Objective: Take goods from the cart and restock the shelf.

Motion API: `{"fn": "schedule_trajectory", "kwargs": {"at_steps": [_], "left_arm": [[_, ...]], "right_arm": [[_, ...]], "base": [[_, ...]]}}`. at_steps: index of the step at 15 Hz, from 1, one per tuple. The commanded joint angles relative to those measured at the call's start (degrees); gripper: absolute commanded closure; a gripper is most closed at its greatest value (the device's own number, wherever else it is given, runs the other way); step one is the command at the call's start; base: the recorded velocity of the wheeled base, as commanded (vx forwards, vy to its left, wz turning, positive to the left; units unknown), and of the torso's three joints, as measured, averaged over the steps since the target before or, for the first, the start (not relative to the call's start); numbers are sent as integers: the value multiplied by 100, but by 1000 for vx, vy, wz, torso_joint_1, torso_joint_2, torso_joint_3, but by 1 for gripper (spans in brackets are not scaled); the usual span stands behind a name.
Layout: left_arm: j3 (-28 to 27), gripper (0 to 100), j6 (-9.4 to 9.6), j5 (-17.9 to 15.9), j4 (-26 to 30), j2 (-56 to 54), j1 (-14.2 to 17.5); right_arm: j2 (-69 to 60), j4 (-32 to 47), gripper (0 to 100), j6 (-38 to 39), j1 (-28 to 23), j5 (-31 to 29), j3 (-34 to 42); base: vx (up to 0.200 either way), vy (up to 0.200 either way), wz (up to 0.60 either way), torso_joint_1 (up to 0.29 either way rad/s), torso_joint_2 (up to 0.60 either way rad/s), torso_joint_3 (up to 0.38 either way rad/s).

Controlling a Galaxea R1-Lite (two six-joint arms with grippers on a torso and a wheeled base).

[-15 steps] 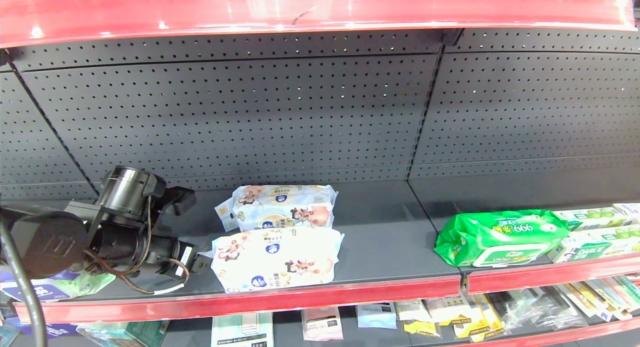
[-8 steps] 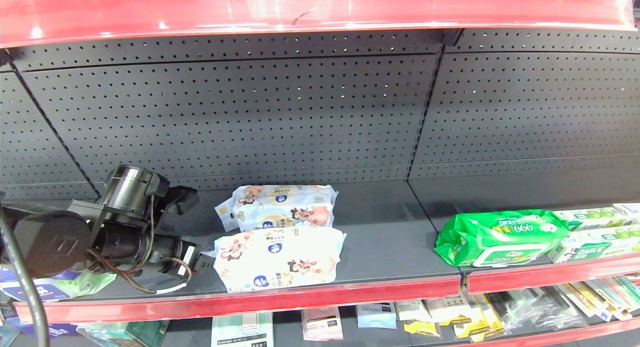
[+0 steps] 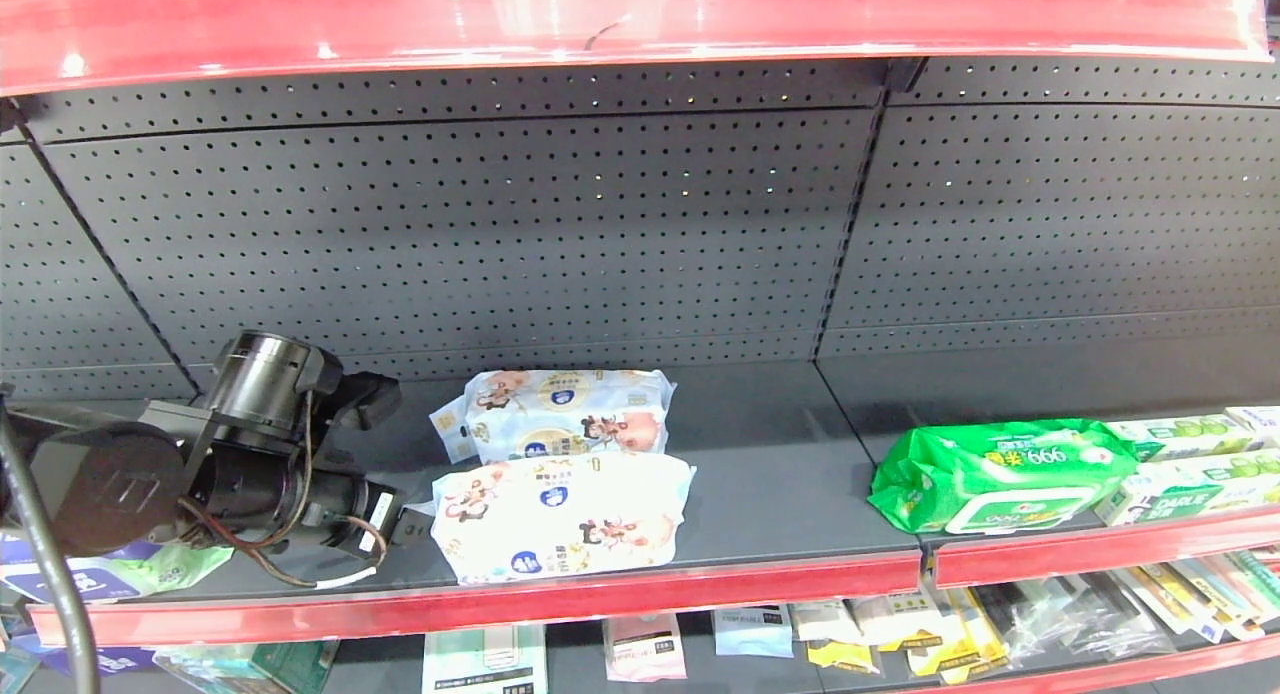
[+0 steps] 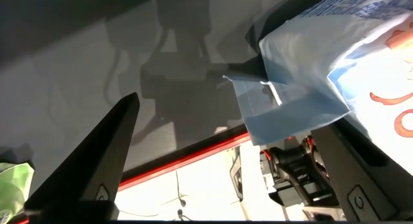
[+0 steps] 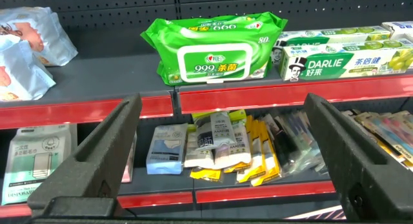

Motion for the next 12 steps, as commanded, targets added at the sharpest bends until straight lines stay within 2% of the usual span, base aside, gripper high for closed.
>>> {"fn": "schedule_trajectory", "kwargs": {"at_steps": [1, 3, 5, 7, 9, 11, 12], "left_arm": [[4, 0, -1, 14, -2, -34, 8], [-14, 0, -1, 75, -11, -131, 52], [-14, 0, 61, 66, -283, -825, 395], [206, 0, 236, 49, -274, -1862, 869], [716, 0, 360, -66, -274, -3383, 1230], [1586, 0, 377, -496, -248, -5307, 1572], [2175, 0, 289, -698, -151, -6661, 1968]], "right_arm": [[7, 0, 0, 8, 4, -2, 0], [7, 0, 0, 8, -5, -2, 0], [7, 0, 0, 0, 4, -2, 0], [7, 0, 0, 0, 4, -2, 0], [7, 0, 0, 0, -5, -2, 0], [7, 0, 0, 0, 4, -2, 0], [7, 0, 0, 0, -5, -2, 0]], "base": [[0, 0, 0, 0, 0, 0], [0, 0, 0, 0, 0, 0], [0, 0, 0, 0, 0, 0], [0, 0, 0, 0, 0, 0], [0, 0, 0, 0, 0, 0], [0, 0, 0, 0, 0, 0], [0, 0, 0, 0, 0, 0]]}}
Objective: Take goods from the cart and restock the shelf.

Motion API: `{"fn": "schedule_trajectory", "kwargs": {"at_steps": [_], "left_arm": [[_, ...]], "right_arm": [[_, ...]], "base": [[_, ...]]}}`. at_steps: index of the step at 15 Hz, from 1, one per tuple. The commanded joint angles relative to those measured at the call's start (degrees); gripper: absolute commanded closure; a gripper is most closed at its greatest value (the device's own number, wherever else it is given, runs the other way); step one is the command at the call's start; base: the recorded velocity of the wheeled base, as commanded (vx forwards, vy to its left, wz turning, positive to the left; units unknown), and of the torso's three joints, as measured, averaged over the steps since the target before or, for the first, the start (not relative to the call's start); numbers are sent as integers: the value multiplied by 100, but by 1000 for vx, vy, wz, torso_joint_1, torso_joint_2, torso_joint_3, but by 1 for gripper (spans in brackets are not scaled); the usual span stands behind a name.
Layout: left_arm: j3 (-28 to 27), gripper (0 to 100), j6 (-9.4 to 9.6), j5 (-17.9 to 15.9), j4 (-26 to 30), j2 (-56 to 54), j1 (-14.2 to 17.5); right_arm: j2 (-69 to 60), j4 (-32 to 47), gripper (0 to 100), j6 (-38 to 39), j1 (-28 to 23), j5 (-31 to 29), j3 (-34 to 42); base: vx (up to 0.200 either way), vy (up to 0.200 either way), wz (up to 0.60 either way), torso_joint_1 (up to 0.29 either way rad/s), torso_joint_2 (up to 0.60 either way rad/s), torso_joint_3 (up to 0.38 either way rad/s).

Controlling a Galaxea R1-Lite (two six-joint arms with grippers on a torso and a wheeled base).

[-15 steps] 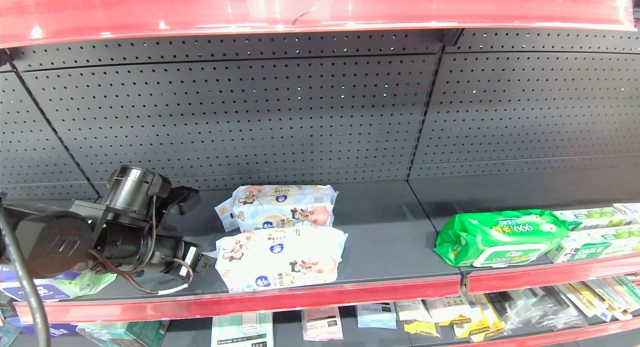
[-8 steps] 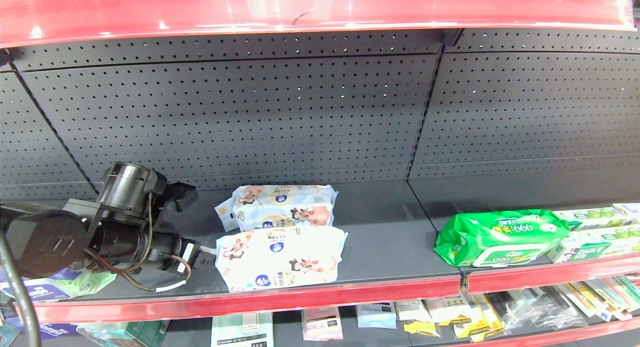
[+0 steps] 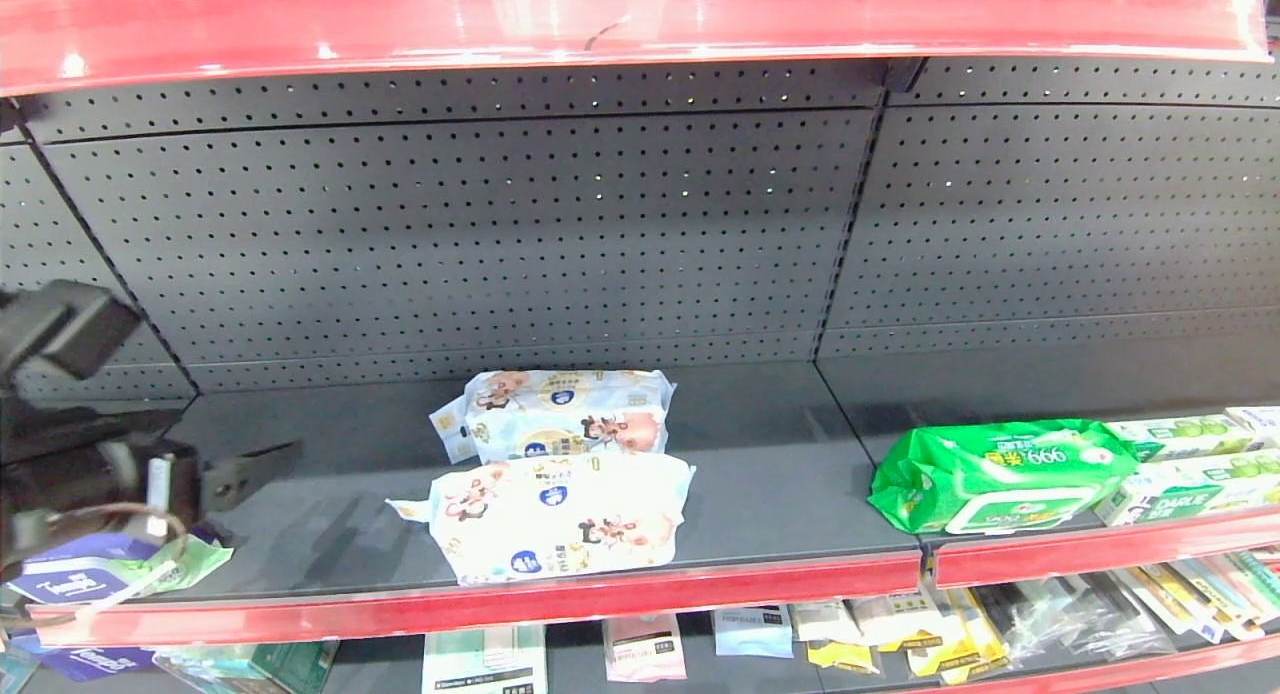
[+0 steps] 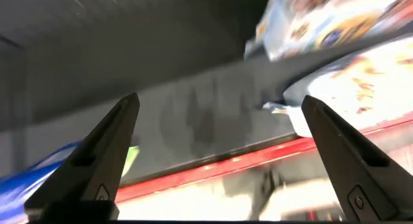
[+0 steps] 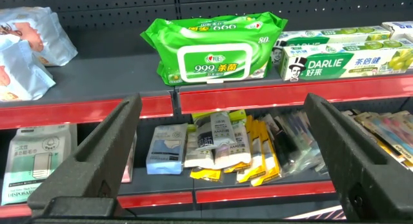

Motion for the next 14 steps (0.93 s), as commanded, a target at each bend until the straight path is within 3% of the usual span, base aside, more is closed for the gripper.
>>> {"fn": "schedule_trajectory", "kwargs": {"at_steps": [1, 2, 4, 6, 7, 8, 10, 11, 12, 13, 14], "left_arm": [[1716, 0, -257, -493, 227, -4318, 1019], [1988, 0, -582, -502, 411, -5276, 1010], [2331, 0, -644, -458, 1229, -6656, 1002], [2366, 0, -591, -168, 2451, -6656, 1116], [2349, 0, -679, 17, 2644, -6656, 1116], [2340, 0, -837, 87, 2635, -6656, 1081], [2445, 0, -785, 184, 2442, -6656, 1107], [2674, 0, -1066, 614, 1853, -6656, 1107], [3070, 0, -1101, 1098, 1150, -6656, 1107], [3298, 0, -1075, 1089, 561, -6656, 1107], [3316, 0, -1004, 931, 552, -6656, 1107]], "right_arm": [[7, 0, 0, -3, 1, 7, 0], [7, 0, 0, 6, -7, -2, 0], [7, 0, 0, -3, 1, -2, 0], [7, 0, 0, -3, 1, -2, 0], [7, 9, 0, -3, 1, -2, 0], [7, 9, 0, -12, 1, -2, 0], [7, 9, 0, -3, 1, -2, 0], [7, 9, 0, -12, 1, -2, 0], [7, 9, 0, -12, -7, -2, 0], [7, 9, 0, -82, 1, 33, 0], [7, 9, 0, -117, 1, 59, 0]], "base": [[0, 0, 0, 0, 0, 0], [0, 0, 0, 0, 0, 0], [0, 0, 0, 0, 0, 0], [0, 0, 0, 0, 0, 0], [0, 0, 0, 0, 0, 0], [0, 0, 0, 0, 0, 0], [0, 0, 0, 0, 0, 0], [0, 0, 0, 0, 0, 0], [0, 0, 0, 0, 0, 0], [0, 0, 0, 0, 0, 0], [0, 0, 0, 0, 0, 0]]}}
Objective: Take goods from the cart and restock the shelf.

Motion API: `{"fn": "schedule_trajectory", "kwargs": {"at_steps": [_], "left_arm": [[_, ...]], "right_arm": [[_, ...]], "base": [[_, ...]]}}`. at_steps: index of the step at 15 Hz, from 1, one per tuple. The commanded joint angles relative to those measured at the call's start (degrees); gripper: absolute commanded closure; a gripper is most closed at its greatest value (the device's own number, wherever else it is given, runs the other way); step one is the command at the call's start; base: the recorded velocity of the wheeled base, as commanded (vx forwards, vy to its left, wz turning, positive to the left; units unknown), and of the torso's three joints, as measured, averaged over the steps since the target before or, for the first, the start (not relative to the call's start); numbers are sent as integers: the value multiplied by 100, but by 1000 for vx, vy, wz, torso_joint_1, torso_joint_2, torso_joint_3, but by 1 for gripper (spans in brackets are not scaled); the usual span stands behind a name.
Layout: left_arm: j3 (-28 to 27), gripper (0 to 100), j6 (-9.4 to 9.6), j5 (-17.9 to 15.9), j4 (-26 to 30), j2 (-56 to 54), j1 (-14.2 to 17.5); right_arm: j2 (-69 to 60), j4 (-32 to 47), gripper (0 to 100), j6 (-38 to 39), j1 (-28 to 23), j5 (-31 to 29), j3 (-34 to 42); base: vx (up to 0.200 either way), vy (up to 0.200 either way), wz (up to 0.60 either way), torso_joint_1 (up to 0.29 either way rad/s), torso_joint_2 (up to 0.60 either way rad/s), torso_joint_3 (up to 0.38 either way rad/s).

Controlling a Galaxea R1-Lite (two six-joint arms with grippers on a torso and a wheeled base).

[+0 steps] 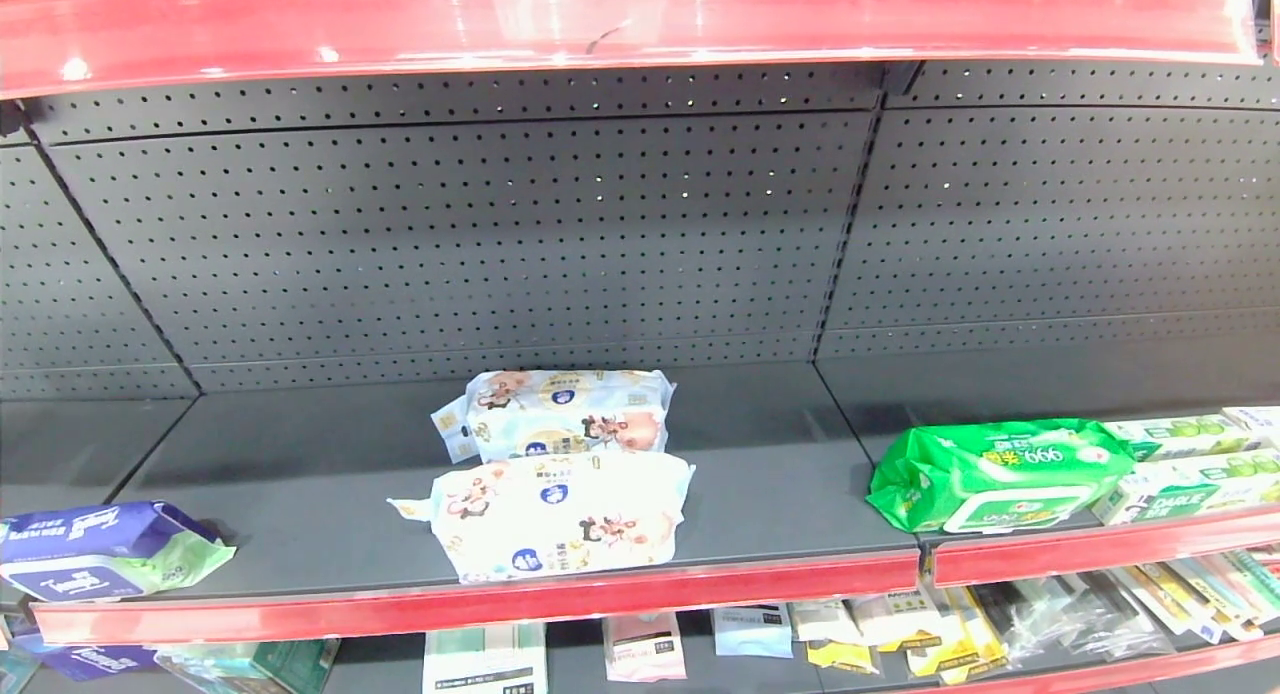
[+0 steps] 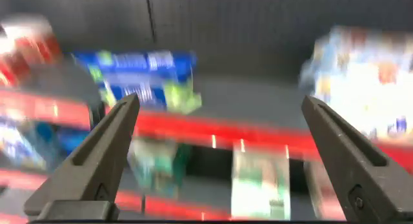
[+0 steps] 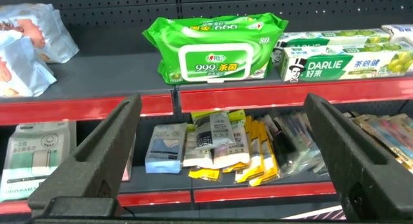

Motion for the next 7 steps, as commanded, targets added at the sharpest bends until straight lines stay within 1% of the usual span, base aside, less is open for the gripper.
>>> {"fn": "schedule_trajectory", "kwargs": {"at_steps": [1, 2, 4, 5, 7], "left_arm": [[280, 0, 277, -209, -82, -46, 5], [306, 0, 401, -262, -91, -46, 5], [306, 0, 216, -156, -91, -46, 14], [306, 0, 31, 28, -91, -46, 14], [306, 0, -136, 204, -91, -46, 14]], "right_arm": [[7, -1, 0, -6, 1, 13, 0], [7, -1, 0, -6, 1, 13, 0], [7, -1, 0, -6, 1, 13, 0], [7, -1, 0, -6, 1, 13, 0], [7, -1, 0, -15, 1, 13, 0]], "base": [[0, 0, 0, 0, 0, 0], [0, 0, 0, 0, 0, 0], [0, 0, 0, 0, 0, 0], [0, 0, 0, 0, 0, 0], [0, 0, 0, 0, 0, 0]]}}
